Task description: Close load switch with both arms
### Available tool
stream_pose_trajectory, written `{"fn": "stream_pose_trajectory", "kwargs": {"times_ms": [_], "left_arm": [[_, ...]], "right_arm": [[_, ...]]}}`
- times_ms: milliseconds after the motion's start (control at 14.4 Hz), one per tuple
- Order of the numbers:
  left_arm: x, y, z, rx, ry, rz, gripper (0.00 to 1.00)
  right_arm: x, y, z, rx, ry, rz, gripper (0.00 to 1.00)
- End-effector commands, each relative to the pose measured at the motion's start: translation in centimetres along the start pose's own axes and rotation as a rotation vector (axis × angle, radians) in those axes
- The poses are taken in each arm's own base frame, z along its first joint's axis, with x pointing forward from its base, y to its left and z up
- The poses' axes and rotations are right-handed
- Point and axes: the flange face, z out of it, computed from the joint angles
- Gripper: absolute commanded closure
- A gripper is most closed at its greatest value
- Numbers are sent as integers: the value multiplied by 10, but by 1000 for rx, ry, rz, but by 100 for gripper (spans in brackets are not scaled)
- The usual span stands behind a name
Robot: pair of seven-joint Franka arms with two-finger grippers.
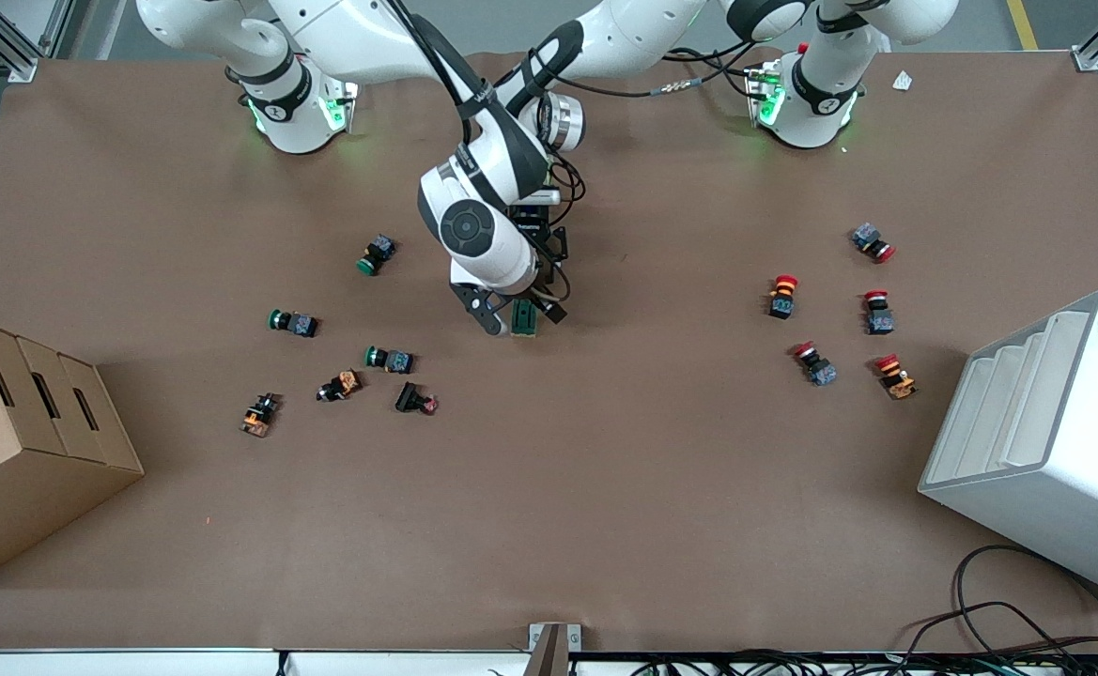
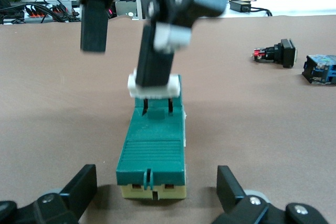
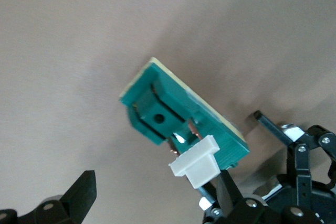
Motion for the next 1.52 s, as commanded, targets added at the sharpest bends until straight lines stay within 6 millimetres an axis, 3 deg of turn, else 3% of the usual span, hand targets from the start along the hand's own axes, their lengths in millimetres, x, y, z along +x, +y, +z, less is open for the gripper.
{"fn": "stream_pose_trajectory", "kwargs": {"times_ms": [0,277,624,970,1455], "left_arm": [[-33,-11,15,14,-53,37,0],[-34,-11,16,15,-52,39,0],[-33,-12,18,9,-45,41,0],[-34,-12,18,9,-46,40,0],[-34,-13,19,11,-47,36,0]], "right_arm": [[19,-21,-11,79,8,6,0],[26,-26,-10,83,14,-14,0],[30,-35,6,79,21,-35,0],[60,-43,-2,100,27,-43,0],[65,-49,32,76,36,-53,0]]}}
